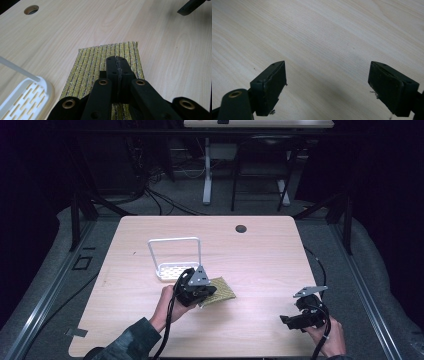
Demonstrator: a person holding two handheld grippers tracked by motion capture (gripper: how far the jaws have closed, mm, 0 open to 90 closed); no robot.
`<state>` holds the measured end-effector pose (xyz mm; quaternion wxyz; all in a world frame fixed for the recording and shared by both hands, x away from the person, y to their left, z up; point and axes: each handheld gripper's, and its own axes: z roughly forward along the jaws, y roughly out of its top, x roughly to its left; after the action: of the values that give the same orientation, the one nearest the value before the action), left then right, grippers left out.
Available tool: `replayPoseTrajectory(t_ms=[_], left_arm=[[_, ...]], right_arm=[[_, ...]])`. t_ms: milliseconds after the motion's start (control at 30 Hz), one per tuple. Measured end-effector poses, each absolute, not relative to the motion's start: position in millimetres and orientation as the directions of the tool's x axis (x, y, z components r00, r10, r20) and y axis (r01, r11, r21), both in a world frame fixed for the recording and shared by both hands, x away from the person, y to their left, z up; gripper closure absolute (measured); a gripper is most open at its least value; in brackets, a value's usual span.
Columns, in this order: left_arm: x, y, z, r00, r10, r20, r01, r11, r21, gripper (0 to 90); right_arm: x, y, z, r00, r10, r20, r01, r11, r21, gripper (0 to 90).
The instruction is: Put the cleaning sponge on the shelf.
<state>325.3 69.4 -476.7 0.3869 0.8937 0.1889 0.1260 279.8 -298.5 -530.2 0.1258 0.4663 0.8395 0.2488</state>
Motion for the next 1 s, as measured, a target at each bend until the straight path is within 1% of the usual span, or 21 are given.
replayPoseTrajectory(t_ms=[500,1000], left_arm=[[329,94,-476,0.861,0.505,0.062,0.29,-0.588,0.755,90.0],[334,126,-471,0.81,0.583,0.059,0.333,-0.541,0.773,90.0]], right_arm=[[280,-299,-531,-0.535,0.845,0.022,0.72,0.441,0.536,14.6],[280,-298,-531,-0.533,0.846,0.026,0.72,0.438,0.538,14.6]])
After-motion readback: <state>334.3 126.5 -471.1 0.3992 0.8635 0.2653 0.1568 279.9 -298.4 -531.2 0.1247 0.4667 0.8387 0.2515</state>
